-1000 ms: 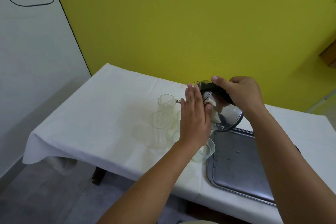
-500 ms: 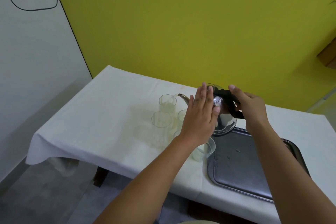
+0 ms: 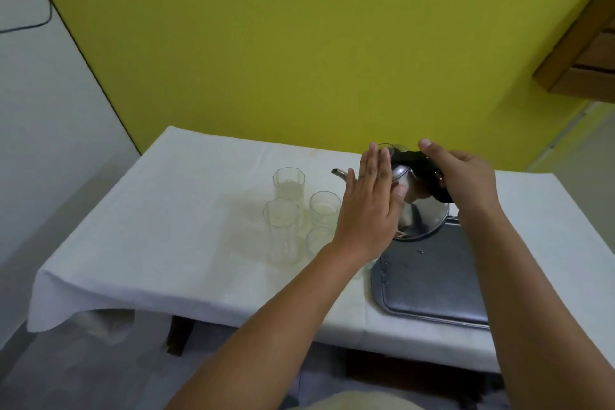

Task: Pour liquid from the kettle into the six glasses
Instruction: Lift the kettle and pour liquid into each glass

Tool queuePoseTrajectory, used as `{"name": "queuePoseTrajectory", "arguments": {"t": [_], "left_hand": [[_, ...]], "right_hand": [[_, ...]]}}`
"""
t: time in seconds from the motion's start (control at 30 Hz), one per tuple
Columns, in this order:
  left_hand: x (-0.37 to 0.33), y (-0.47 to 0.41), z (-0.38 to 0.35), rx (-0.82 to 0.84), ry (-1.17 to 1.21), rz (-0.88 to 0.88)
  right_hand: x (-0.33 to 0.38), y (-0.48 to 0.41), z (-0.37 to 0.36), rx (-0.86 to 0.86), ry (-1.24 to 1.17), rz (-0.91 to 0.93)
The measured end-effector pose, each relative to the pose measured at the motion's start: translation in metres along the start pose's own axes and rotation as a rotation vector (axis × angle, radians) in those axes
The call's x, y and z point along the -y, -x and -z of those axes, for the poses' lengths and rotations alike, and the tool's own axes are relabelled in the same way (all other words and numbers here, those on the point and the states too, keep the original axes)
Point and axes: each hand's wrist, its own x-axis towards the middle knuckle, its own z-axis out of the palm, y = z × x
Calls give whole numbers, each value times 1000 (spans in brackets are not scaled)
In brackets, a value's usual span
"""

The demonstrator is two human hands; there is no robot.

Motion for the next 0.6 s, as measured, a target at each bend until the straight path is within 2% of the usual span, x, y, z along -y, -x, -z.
{"name": "queuePoseTrajectory", "arguments": {"t": [0.3, 0.6], "left_hand": [[8, 14, -19, 22, 170, 32], [21, 26, -25, 100, 209, 39]], "right_hand": [[2, 15, 1, -100, 322, 38], [-2, 29, -9, -166, 444, 4]]}}
